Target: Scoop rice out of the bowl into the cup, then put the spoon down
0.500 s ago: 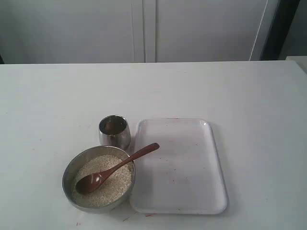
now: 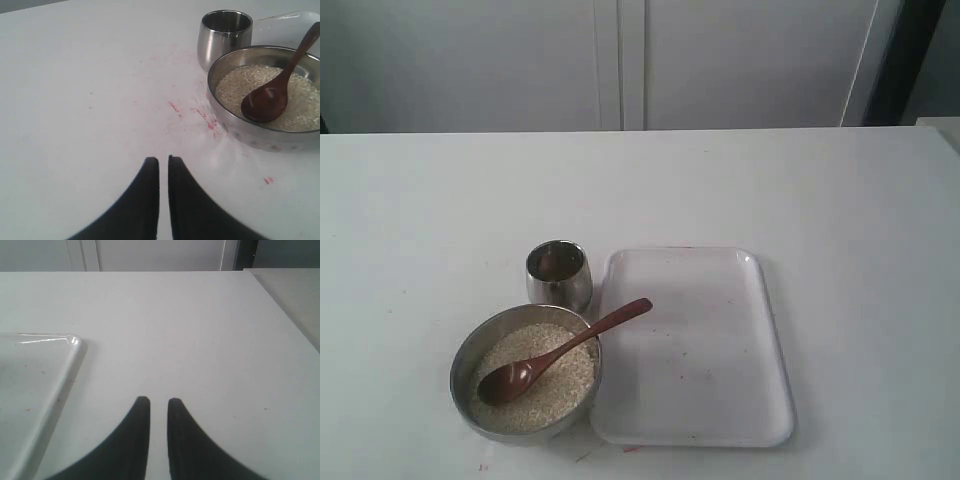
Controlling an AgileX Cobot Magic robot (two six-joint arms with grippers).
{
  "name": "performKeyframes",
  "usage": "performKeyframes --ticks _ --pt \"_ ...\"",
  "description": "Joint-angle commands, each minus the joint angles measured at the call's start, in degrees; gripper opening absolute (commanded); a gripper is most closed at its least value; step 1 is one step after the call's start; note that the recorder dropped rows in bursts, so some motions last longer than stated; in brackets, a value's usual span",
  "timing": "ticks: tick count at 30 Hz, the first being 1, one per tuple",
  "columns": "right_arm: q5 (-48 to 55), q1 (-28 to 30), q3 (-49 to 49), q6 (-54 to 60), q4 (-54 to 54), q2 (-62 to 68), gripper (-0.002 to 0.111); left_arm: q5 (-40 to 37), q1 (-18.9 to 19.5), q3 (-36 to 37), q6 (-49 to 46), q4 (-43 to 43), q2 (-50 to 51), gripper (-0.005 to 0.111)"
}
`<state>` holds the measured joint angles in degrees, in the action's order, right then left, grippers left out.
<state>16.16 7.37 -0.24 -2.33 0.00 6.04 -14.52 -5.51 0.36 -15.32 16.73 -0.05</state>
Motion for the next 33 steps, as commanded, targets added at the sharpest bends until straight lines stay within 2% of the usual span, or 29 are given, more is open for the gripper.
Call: performKeyframes --ticks 1,6,17,24,33 --pt "-0.35 0.27 0.24 0.0 0.0 -0.23 0.013 -0.06 -0.4 -0.36 0.1 0.41 0.05 0.014" --pt "-5.51 0.27 0.24 0.04 0.0 -0.23 0.013 -0.06 -0.4 -0.36 0.1 0.41 0.05 0.014" --pt "-42.35 0.27 0.24 -2.96 0.0 -0.23 0.013 -0.06 -0.4 -0.36 0.1 0.41 0.05 0.014" --pt "-51.33 0.27 0.24 -4.35 0.0 -0.23 0.013 -0.06 -0.4 -0.36 0.1 0.41 0.05 0.014" --pt "-51.21 0.27 0.24 -9.17 0.0 -0.23 0.013 -0.06 -0.4 -0.36 0.1 0.41 0.05 0.014"
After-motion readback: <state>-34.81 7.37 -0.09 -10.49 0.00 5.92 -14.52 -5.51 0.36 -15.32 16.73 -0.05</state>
